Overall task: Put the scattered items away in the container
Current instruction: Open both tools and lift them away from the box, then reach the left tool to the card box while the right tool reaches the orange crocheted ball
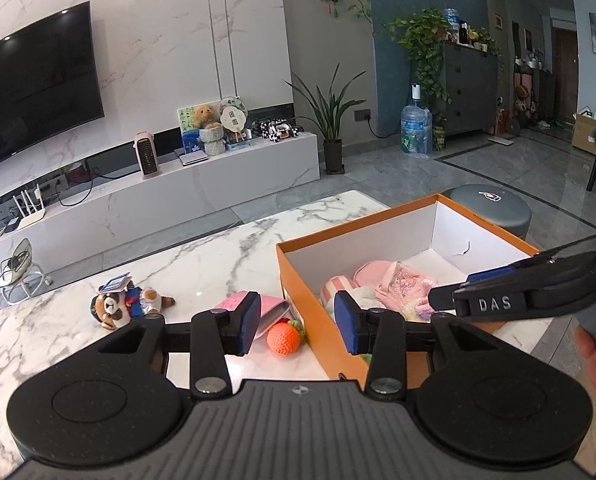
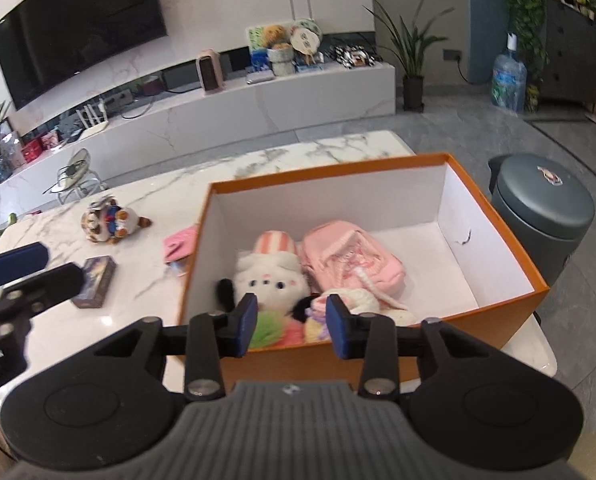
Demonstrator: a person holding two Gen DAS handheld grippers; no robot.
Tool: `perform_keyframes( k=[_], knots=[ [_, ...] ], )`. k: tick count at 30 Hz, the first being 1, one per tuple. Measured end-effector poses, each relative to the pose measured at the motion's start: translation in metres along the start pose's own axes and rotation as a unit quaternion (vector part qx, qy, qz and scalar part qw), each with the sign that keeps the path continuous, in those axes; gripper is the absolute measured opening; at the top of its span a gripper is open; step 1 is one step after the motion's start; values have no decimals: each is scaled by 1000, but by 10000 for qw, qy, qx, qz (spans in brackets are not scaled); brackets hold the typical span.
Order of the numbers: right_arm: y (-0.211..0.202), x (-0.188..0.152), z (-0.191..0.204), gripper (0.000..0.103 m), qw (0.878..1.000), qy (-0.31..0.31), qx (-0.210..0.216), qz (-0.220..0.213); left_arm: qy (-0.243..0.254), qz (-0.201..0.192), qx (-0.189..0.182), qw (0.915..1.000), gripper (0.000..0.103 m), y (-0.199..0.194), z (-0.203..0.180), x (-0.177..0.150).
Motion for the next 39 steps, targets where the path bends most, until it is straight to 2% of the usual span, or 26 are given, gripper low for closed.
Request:
perform_keyframes(
  k=[9, 20, 29, 39],
  knots=[
    [-31, -22, 22, 55, 9998, -167, 77, -88, -181, 34, 30, 9998, 49, -20, 5, -13],
    [-41, -59, 47, 61, 9993, -315, 172, 104, -331, 158, 25, 9993, 53, -40, 12, -43],
    [-32, -73, 83, 64, 9970, -628, 340, 305, -728, 292, 247, 9966, 54, -46, 41, -62],
    [1, -64, 114, 65, 9924, -1023, 434, 527, -1273, 449, 585, 9891, 54, -31, 86, -71]
  ],
)
Point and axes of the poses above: each gripper's, at about its wrist camera, not at the fingertips, and y roughly the way its jaws point, z to its left, x to its top, the point moved 2 cm from there along y, roughly the way its jaws point
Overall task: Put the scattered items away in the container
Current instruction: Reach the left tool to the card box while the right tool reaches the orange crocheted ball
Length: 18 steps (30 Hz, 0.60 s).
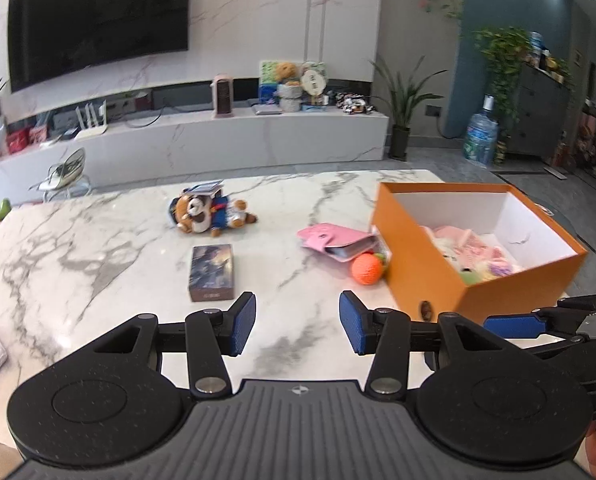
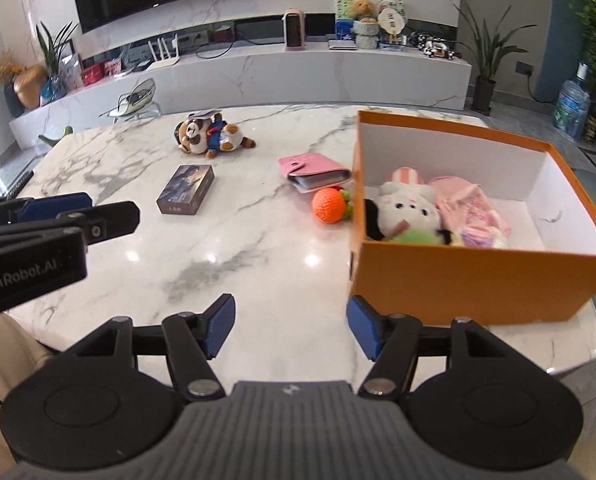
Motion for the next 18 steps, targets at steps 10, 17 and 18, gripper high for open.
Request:
perform_keyframes(
  k=[10, 17, 18],
  knots=[
    [51, 27, 10, 66, 9995, -229, -14, 231, -131, 423, 82, 9990, 54, 47, 28, 2],
    [84, 53, 18, 71, 9974, -659, -215, 191, -191, 621, 79, 9979, 54, 83, 47, 5],
    [88, 57, 18, 71, 9967, -746, -259, 166, -195, 633, 69, 9978, 54, 88, 50, 5]
  ],
)
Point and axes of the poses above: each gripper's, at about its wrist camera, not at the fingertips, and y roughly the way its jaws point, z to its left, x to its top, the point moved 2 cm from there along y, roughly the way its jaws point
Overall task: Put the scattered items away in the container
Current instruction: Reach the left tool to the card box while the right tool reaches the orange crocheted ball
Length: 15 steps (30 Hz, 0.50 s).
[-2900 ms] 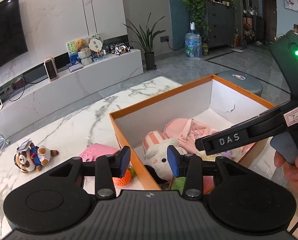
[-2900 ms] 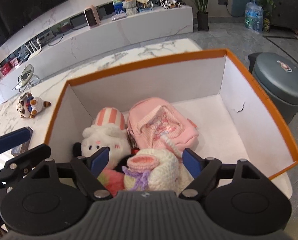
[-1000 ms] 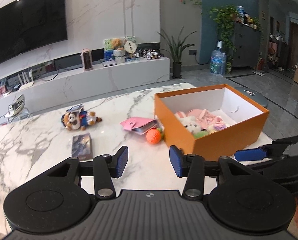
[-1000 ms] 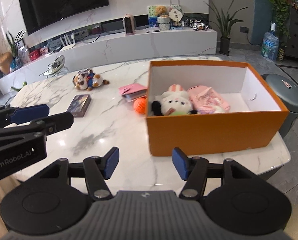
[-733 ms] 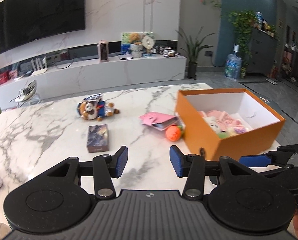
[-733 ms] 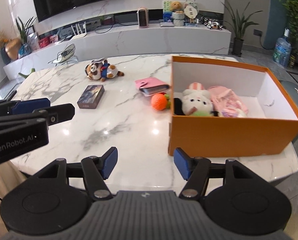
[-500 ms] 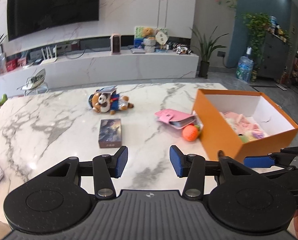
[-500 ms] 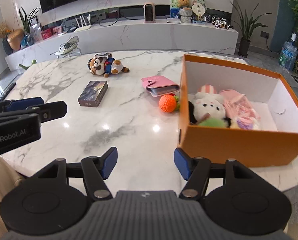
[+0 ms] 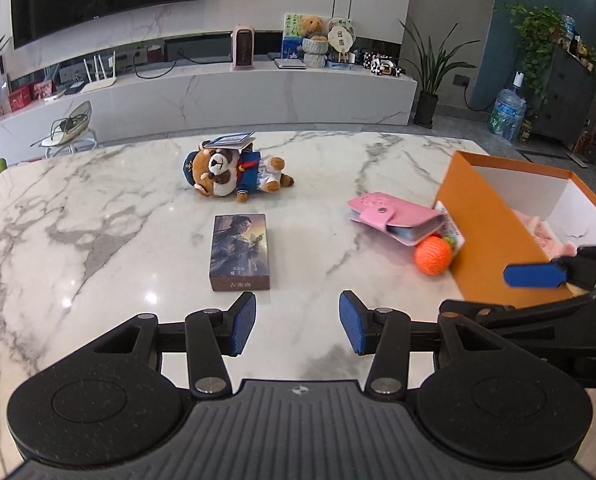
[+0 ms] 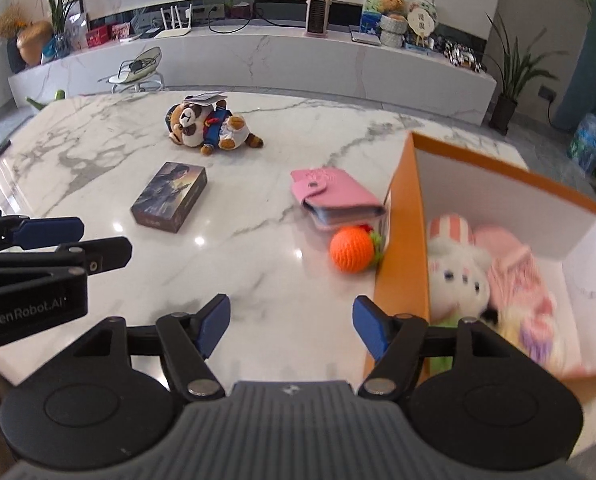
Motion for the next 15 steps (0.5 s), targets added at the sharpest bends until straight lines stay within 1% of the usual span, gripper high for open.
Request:
perform_keyframes(
  k=[4, 9, 12, 15],
  knots=[
    [19, 14, 3, 72, 9993, -317, -171, -27, 10, 67, 15, 10000, 54, 18, 9, 6],
    [45, 26, 4, 72, 9991, -338, -253, -27, -119, 186, 56, 9997, 55, 40, 24, 11],
    [62, 30, 8, 72, 9975, -427, -562, -55, -177, 216, 84, 9996, 55, 51, 31, 13],
    [76, 30, 16, 72, 9914, -728, -1074, -167, -202, 189, 98, 9996, 63, 60, 36, 15]
  ],
)
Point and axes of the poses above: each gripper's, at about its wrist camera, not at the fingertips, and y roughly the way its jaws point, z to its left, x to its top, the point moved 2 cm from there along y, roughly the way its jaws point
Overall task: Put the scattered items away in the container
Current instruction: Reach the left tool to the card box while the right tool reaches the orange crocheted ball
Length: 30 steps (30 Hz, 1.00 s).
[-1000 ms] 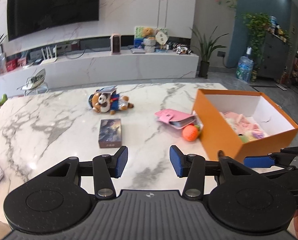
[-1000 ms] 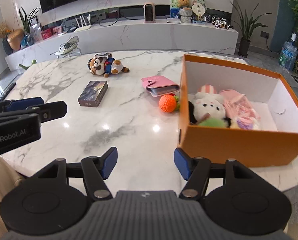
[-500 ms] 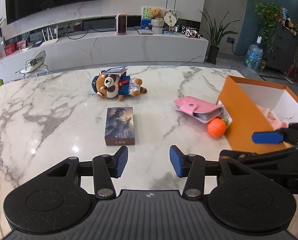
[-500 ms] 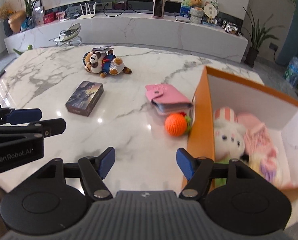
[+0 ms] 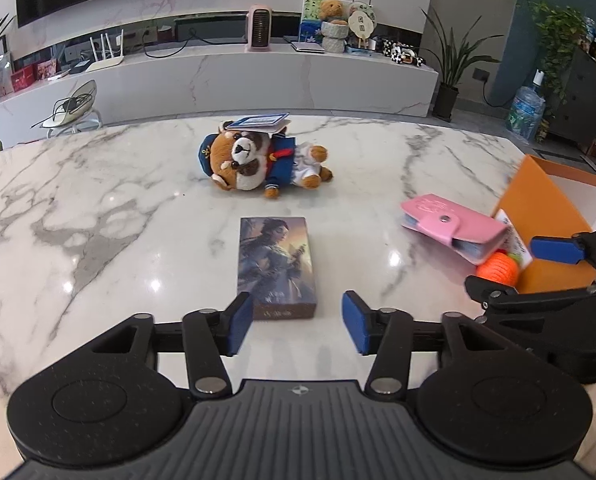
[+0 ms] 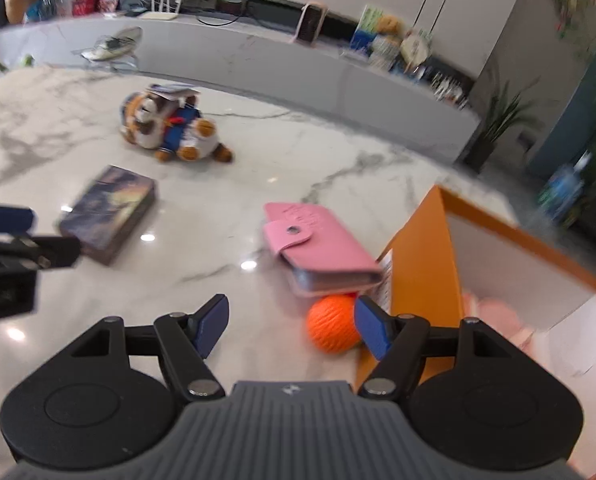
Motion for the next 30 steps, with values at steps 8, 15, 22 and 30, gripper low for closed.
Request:
perform_keyframes(
  k=[8, 15, 22, 30],
  knots=[
    [30, -10, 21, 70, 9954, -642, -700, 152, 45, 18, 17, 10000, 63, 19, 5, 3],
    [45, -18, 26, 64, 9909, -773, -1089, 170, 0, 65, 27, 10000, 65, 29, 10, 3],
    [37, -9, 16, 39, 9947, -436, -933, -20, -63, 69, 71, 9999, 67, 35, 13, 5],
    [18, 6, 38, 38, 9988, -234, 107, -428, -19, 77, 82, 9999, 67, 37, 15, 6]
  ],
)
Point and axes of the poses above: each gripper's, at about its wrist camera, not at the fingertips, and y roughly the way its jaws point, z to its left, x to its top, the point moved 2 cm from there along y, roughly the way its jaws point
